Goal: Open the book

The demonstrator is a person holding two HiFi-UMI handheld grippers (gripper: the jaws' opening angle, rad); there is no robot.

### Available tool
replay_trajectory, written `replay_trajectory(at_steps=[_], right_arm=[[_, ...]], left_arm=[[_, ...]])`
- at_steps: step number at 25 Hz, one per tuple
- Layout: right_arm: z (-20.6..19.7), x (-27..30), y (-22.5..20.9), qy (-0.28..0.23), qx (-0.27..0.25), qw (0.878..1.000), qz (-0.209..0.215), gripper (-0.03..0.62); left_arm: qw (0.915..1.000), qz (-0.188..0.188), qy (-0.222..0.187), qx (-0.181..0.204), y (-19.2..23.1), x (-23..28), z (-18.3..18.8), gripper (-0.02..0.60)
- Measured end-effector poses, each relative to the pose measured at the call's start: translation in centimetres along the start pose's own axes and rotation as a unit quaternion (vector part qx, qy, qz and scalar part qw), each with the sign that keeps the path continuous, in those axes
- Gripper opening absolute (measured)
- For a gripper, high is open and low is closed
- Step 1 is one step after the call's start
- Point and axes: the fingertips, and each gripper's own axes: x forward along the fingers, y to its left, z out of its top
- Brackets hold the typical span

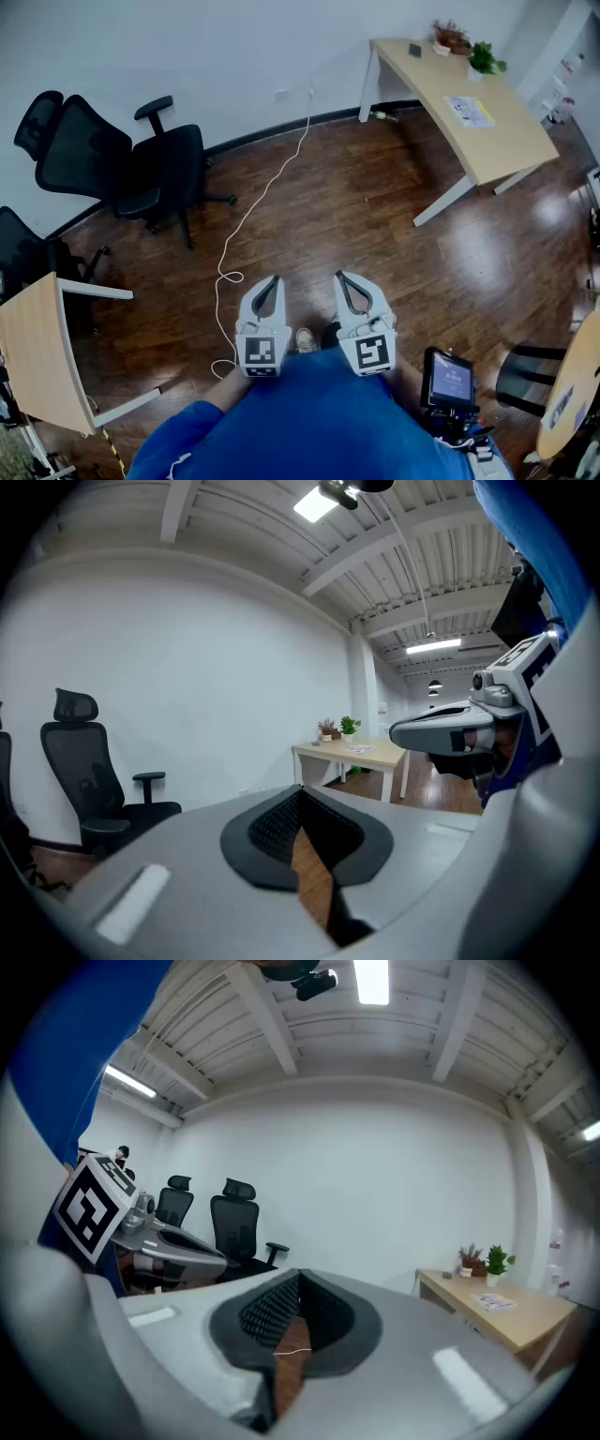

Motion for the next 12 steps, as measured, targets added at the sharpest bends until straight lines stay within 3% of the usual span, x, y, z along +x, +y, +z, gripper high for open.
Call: replay_trajectory(at_steps=[6,12], right_arm=[[-0.3,4.0,-1.3,-0.002,-0.004,1.000,0.009,0.003],[0.1,10.1,-5.4,-0.015,0.002,1.000,0.018,0.003]], left_arm=[[0.9999,0.007,-0.007,0.005,2.2,3.4,0.5,0.008],[0.9996,0.024,-0.002,0.015,4.9,9.6,2.3,0.008]])
